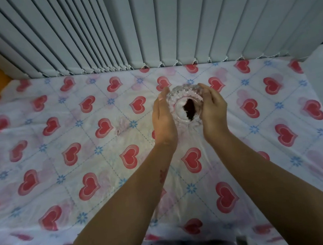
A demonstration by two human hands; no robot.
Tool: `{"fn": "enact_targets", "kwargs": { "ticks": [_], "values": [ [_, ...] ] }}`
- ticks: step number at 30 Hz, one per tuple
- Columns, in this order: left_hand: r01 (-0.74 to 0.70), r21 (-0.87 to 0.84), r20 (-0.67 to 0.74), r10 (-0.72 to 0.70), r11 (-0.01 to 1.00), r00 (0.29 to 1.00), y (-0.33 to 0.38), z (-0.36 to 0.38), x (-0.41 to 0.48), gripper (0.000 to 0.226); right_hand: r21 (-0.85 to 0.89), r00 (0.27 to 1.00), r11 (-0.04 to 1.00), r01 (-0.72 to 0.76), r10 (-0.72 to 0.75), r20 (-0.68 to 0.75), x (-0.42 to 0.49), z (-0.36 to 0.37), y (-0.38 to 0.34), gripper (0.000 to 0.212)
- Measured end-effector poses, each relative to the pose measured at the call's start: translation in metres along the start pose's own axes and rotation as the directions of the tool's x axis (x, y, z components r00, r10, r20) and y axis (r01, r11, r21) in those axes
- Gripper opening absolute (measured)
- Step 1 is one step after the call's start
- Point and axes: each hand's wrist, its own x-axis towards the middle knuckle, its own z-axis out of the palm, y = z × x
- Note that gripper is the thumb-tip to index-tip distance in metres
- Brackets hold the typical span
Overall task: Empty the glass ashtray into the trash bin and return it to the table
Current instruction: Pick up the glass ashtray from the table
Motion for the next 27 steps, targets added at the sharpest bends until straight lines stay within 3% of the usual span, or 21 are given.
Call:
{"fn": "enact_targets", "kwargs": {
  "ticks": [5,10,18,27],
  "values": [
    [0.027,-0.014,-0.015,-0.028,1.000,1.000,0.006,-0.014,-0.002,0.046,0.025,0.996,0.997,-0.080,0.079,0.047,-0.013,0.003,-0.006,0.025],
    [0.094,-0.031,-0.060,-0.096,0.995,0.994,0.006,-0.024,-0.007,0.037,-0.031,0.991,0.997,-0.068,0.071,0.114,-0.030,0.008,-0.006,0.025],
    [0.007,-0.033,-0.158,-0.012,0.999,0.987,-0.005,-0.049,-0.026,0.037,-0.173,0.969,0.985,-0.013,0.056,0.242,-0.052,0.016,0.007,0.028],
    [-0.041,-0.150,-0.315,-0.009,0.988,0.949,-0.006,-0.108,-0.076,0.035,-0.273,0.889,0.959,0.079,0.056,0.455,-0.114,0.036,0.020,0.031]
  ]
}}
